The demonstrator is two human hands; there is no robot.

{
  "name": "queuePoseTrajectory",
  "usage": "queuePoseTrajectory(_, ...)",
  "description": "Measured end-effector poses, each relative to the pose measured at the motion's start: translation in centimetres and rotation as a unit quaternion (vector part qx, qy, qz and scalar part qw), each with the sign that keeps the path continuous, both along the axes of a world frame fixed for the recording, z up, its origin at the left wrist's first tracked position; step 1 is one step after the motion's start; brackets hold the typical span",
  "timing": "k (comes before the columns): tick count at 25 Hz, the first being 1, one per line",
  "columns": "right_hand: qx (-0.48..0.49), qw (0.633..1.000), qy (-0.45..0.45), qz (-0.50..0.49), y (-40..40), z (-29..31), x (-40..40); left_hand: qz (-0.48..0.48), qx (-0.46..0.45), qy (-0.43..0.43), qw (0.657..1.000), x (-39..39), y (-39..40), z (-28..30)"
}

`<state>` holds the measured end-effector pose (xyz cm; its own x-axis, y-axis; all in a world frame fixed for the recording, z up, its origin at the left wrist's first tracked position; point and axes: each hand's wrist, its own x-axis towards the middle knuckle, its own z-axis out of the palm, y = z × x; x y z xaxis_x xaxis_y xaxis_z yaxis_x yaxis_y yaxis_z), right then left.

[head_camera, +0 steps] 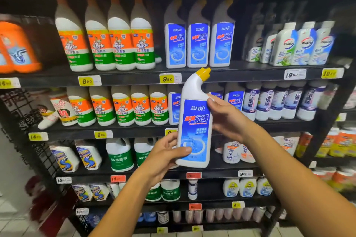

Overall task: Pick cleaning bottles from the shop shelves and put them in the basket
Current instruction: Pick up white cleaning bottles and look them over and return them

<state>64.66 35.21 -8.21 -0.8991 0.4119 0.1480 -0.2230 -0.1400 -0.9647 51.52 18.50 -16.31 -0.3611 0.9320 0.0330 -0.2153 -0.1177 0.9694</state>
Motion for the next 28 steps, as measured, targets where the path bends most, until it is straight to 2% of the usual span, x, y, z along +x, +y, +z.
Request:
queuePoseTrajectory(5,0.131,0.989,-0.06,-0.008,2.4,1.0,0.4,0.016,-0.006,0.037,0.999,-0.1,0.7,-0.1)
queuePoseTrajectory(10,0.185,0.98,-0.057,-0.043,3.3,0.8,0.5,0.059,-0.008,0.049,0.997,0.6,2.6,-0.6)
queuePoseTrajectory(17,0.198,0.978,-0.011,-0.057,3.7,0.3,1.1,0.048,-0.004,0.011,0.999,1.7,4.3,-1.4)
queuePoseTrajectory(28,0.115,0.987,-0.041,-0.107,5.5,-0.3,0.6,0.036,-0.018,0.059,0.997,3.5,3.9,1.3)
